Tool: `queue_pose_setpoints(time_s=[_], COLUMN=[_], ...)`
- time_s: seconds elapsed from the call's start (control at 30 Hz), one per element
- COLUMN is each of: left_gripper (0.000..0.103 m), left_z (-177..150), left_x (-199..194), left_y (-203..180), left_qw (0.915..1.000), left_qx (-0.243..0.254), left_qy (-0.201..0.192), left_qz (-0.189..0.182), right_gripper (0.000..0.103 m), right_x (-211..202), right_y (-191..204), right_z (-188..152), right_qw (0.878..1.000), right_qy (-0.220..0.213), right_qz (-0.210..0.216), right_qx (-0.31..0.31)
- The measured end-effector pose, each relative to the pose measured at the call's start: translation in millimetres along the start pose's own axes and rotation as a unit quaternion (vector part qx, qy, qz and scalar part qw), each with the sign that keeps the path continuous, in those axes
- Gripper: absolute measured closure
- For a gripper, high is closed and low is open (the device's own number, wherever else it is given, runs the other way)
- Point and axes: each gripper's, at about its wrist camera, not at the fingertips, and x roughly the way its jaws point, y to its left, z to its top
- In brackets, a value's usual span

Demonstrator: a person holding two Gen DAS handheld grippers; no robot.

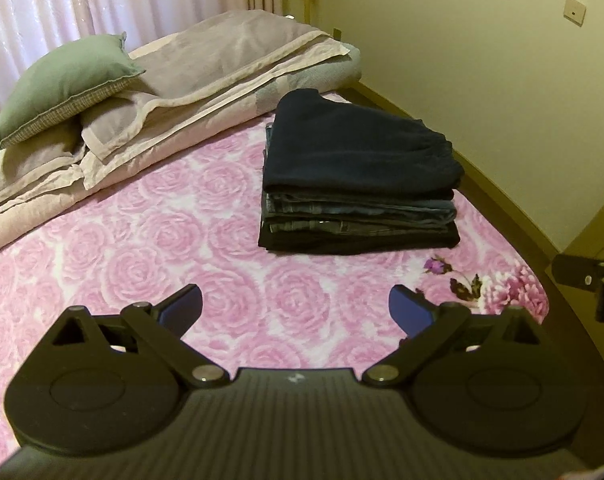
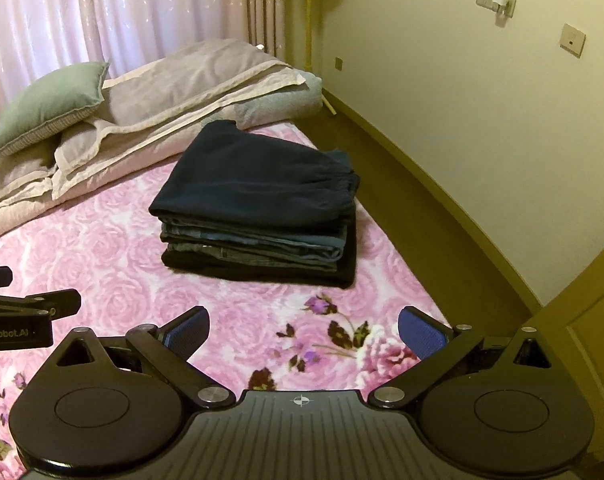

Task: Fold clothes

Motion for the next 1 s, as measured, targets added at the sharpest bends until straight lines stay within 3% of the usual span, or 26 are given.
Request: queue_pose_setpoints(time_s=[1.0], left_gripper=[0.004], left_z=[2], left_x=[14], left_y=[-18], left_qw=[0.9993], left_qx=[0.031], left_qy=[0.021], left_qz=[0.004], right_gripper=[0.0], right_x=[12], right_y=[-10], right_z=[-2], right_qw=[0.999], right_qy=[0.017], right_qz=[0.008], right_qx=[0.027])
